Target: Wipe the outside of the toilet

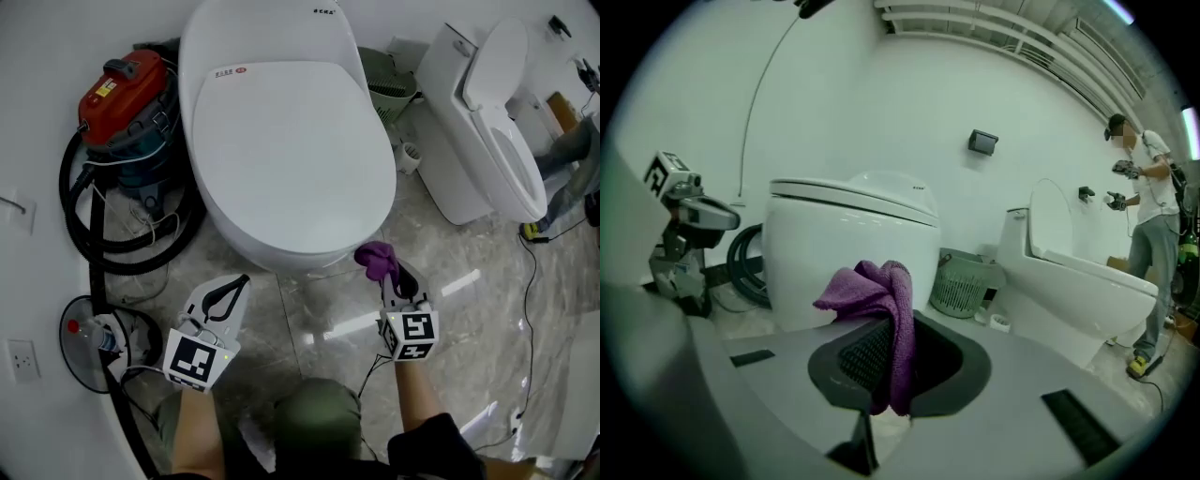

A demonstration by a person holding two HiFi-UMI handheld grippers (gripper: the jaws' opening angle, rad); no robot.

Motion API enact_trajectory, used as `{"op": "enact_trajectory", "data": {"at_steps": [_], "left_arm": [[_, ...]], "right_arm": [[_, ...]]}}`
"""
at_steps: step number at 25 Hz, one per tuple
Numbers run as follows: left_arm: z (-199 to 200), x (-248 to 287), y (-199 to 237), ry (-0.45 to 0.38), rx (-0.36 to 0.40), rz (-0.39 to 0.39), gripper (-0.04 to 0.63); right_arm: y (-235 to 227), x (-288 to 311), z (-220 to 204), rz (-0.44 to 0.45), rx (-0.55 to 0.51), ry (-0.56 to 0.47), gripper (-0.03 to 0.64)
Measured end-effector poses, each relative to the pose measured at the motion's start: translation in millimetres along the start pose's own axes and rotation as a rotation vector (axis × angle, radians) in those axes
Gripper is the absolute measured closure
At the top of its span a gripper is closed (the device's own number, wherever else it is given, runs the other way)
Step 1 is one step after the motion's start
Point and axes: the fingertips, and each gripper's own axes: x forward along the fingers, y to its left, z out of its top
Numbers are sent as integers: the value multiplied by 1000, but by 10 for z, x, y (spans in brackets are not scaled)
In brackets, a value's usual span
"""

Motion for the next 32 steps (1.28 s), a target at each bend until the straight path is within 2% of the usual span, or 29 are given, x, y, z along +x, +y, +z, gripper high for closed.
{"op": "enact_trajectory", "data": {"at_steps": [3, 7, 9, 11, 14, 17, 22, 26, 32], "left_arm": [[9, 3, 3, -8, 27, 1, 589], [0, -11, 43, -3, 40, 11, 589], [-5, -21, 63, 6, 25, 21, 589], [-28, -39, 65, 27, -4, 33, 589], [-26, -41, 49, 24, 23, 31, 589], [-20, -55, 53, 18, 43, 33, 589], [-32, -67, 89, 22, 24, 45, 589], [-40, -12, 42, 16, 37, 29, 589], [-50, 56, -46, 25, 47, 11, 589]], "right_arm": [[411, -199, -123, 96, -32, -1, 577], [1096, -311, -160, 296, -148, -14, 577], [1413, -268, -88, 376, -168, -35, 577], [1677, -172, 15, 432, -161, -69, 577], [1956, -1, 124, 482, -163, -91, 577], [2100, 159, 185, 492, -158, -95, 577], [2069, 280, 161, 465, -160, -75, 577], [1877, 239, 111, 427, -153, -66, 577], [1340, 156, 4, 349, -130, -48, 575]]}}
